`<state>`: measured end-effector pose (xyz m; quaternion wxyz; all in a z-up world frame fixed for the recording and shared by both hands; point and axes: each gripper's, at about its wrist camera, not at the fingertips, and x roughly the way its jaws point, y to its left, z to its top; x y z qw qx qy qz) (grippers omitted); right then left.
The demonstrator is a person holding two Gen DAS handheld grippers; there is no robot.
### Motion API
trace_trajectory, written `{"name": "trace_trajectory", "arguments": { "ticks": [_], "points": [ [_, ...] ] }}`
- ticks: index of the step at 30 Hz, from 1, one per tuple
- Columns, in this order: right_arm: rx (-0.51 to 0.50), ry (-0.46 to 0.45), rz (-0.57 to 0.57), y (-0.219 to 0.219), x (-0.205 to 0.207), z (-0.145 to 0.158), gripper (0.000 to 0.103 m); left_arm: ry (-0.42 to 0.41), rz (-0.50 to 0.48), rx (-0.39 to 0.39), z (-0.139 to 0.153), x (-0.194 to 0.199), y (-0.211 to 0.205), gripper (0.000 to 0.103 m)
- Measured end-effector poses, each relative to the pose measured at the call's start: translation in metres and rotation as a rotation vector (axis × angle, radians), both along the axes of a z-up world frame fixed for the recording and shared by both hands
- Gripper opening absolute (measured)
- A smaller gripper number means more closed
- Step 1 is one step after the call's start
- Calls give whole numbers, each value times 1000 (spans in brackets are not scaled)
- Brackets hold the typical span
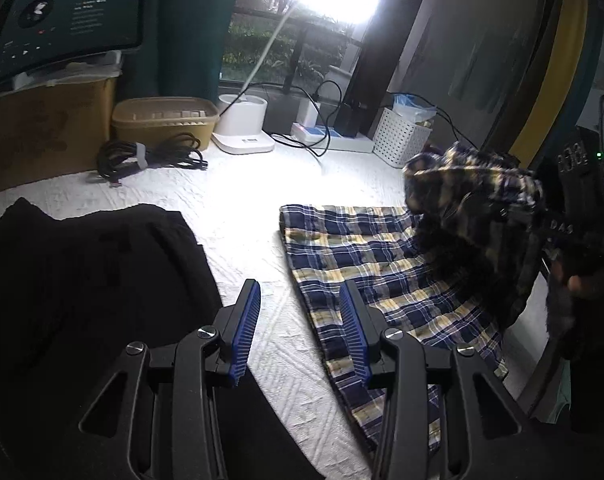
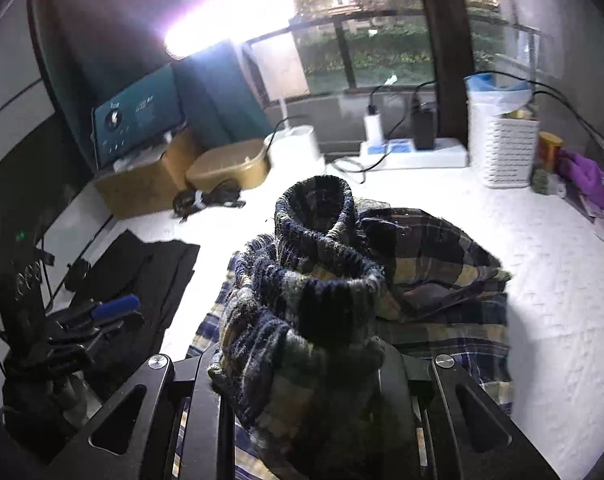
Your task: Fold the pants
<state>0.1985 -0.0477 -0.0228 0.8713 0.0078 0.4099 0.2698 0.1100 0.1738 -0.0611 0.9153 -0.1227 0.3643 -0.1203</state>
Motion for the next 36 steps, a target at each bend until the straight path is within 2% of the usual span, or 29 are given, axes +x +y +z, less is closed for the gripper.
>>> {"name": "trace_trajectory", "arguments": {
  "ticks": [4,9,18,19,21,22,23,27,36],
  "points": [
    [-14,34,27,23,0,-15,23,9,12,31,-5,-3,8,41],
    [-51,65,62,50,-2,-33,23,28,15,12,-11,-8,18,41],
    [-198,73,88,81,-10,-66,23,49,13,11,-14,-10,24,41],
    [-207,73,91,83,-11,-68,26,51,12,13,-14,-11,23,41],
    [-217,72,108,86,-15,-72,48,55,10,15,-14,-11,22,41],
    [-214,76,123,88,-17,-73,78,57,10,15,-14,-11,22,41],
    [-208,79,137,90,-19,-74,98,58,11,14,-14,-11,21,41],
    [-185,84,198,97,-29,-74,98,70,38,14,-13,-13,20,41],
    [-97,58,170,65,-29,-54,98,79,82,22,-6,-13,12,41]
  ]
}}
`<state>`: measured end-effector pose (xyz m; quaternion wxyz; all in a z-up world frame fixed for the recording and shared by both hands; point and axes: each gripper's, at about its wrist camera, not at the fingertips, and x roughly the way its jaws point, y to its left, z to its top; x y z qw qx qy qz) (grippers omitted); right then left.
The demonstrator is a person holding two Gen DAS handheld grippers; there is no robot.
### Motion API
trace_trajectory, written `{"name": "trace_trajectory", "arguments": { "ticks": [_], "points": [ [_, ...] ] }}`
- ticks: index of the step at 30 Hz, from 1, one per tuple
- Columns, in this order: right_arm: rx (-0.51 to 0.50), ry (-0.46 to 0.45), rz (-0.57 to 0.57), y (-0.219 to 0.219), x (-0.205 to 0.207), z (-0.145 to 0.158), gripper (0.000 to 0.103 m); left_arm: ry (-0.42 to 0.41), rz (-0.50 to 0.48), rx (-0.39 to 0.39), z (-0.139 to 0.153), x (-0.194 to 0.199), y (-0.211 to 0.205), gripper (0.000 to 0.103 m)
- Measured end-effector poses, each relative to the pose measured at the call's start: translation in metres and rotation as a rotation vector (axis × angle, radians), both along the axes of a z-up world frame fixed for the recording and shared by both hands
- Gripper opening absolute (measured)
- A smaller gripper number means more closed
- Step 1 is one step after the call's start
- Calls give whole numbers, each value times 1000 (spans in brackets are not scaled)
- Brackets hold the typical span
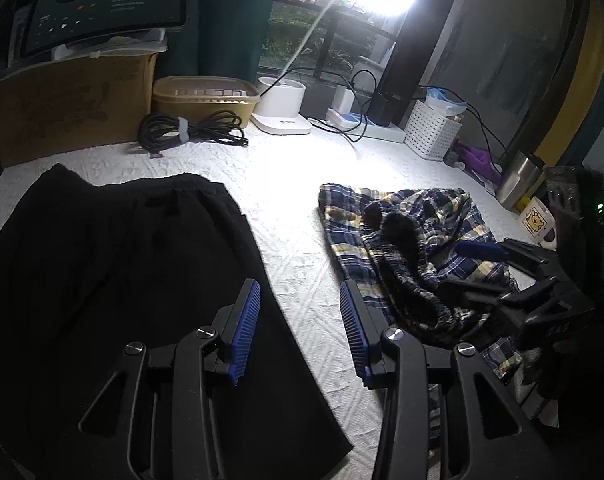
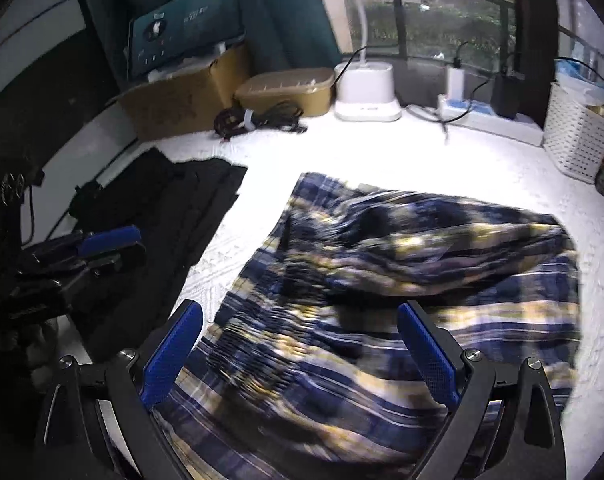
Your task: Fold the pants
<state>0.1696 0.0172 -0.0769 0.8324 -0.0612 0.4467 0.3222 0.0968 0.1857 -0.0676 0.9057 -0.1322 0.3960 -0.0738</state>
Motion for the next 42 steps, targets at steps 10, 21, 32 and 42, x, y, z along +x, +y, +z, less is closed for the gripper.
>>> {"name": "trace_trajectory", "arguments": {
  "ticks": [10,21,32,42],
  "points": [
    [88,-19,-163,-99,18,17,98,-37,-79,79,16,27,-60,56],
    [125,-38,-197,-169,40,11,76,32,-149,236,-3,81,-107,56],
    [32,-109,-134,-145,86,1,54,57,-196,253,-14,100,-116,56],
    [-93,-96,27,-118,117,-19,21,4,-211,196,-10,111,-115,9]
  ]
}}
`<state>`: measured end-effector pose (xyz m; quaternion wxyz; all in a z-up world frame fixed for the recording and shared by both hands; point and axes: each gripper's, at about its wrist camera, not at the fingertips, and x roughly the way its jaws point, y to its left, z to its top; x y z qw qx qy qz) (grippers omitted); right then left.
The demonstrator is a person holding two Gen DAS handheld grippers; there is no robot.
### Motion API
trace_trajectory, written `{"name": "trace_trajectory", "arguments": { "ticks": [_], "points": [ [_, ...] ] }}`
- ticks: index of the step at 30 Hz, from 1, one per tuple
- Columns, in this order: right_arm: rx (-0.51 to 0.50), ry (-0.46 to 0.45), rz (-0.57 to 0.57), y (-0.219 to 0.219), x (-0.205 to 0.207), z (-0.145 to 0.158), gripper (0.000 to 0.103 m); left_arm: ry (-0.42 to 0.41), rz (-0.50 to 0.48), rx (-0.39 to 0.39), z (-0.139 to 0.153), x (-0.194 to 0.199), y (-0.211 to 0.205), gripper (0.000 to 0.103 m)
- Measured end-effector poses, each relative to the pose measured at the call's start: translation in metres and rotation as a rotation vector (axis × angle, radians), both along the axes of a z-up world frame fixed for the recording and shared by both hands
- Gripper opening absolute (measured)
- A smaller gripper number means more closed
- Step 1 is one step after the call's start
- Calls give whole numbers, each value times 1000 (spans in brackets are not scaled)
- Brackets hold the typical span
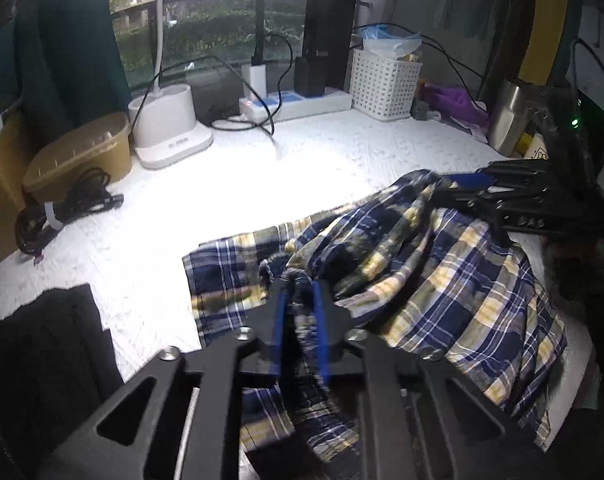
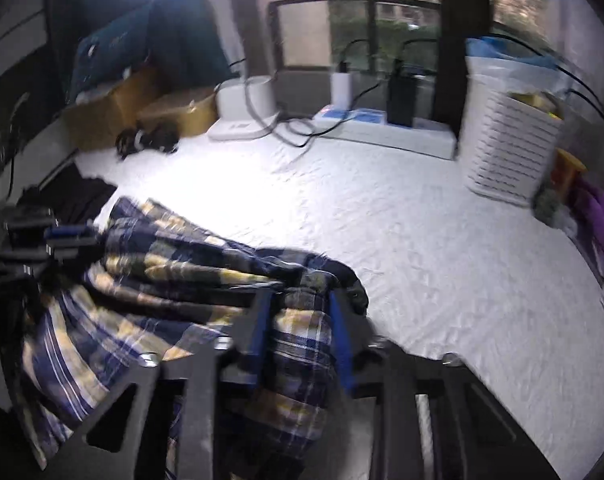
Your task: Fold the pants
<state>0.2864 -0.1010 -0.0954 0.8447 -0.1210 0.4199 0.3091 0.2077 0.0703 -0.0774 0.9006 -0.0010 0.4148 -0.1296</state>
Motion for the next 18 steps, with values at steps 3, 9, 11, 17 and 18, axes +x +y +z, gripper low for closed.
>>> {"name": "trace_trajectory", "arguments": {
  "ticks": [3,9,11,17,18],
  "points": [
    [8,-8,17,4,3,5,19,-23,15,-36,9,3,6,9],
    [112,-22,-50,-9,10,18,19,-83,52,-88,29,11,15,9],
    [172,-4,-87,-17,12,19,19,-84,62,-103,30,16,18,9],
    [171,15,-109,-13,19,9,19,-61,91,-126,21,26,25,9],
    [162,17,-110,-10,21,7,19,-54,99,-127,18,28,26,9]
  ]
}}
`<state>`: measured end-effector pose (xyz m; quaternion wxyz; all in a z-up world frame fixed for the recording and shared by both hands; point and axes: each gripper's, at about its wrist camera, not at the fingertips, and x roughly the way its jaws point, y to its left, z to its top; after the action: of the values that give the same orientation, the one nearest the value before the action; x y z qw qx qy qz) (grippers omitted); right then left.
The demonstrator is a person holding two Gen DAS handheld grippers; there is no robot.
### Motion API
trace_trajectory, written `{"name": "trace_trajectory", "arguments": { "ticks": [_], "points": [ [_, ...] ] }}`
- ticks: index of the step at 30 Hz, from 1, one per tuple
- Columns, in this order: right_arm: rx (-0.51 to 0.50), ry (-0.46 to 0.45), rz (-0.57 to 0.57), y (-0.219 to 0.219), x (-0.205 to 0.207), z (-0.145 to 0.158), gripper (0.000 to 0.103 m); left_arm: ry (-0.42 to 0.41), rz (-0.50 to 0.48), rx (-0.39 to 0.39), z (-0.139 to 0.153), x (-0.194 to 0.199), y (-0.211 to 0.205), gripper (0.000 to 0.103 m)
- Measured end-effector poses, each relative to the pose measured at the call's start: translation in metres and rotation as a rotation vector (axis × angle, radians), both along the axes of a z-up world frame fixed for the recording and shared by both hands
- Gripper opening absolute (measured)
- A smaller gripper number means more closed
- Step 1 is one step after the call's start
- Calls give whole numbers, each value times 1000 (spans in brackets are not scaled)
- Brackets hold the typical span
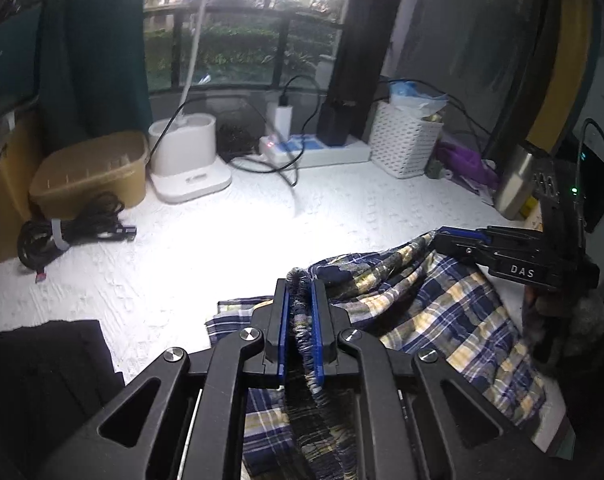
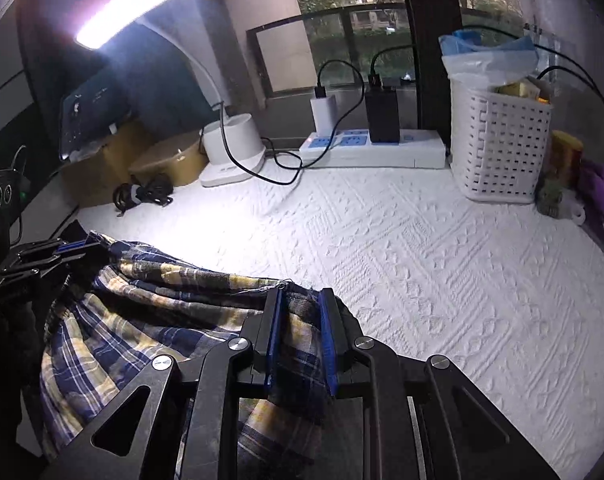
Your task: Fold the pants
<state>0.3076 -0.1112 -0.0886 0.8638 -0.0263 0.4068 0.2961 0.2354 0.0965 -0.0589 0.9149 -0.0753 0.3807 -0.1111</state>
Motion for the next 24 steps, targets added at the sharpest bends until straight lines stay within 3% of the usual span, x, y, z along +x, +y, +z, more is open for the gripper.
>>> {"name": "trace_trajectory", "arguments": {
  "ticks": [6,8,11,17,24],
  "points": [
    [-71,15,-6,13,10,-10,19,41,-4,-10,-12,9,5,9],
    [-100,22,-16,15,16,-17,20,86,-9,0,-27,19,7,14],
    [-114,17,-23,17,17,-25,26,128,17,-70,-40,24,18,16],
    [-141,4,-64,12,20,-27,52,76,2,-47,-24,11,14,19],
    [-155,-21,-102,6,19,-20,52,-19,74,-31,3,-1,27,29]
  ]
}}
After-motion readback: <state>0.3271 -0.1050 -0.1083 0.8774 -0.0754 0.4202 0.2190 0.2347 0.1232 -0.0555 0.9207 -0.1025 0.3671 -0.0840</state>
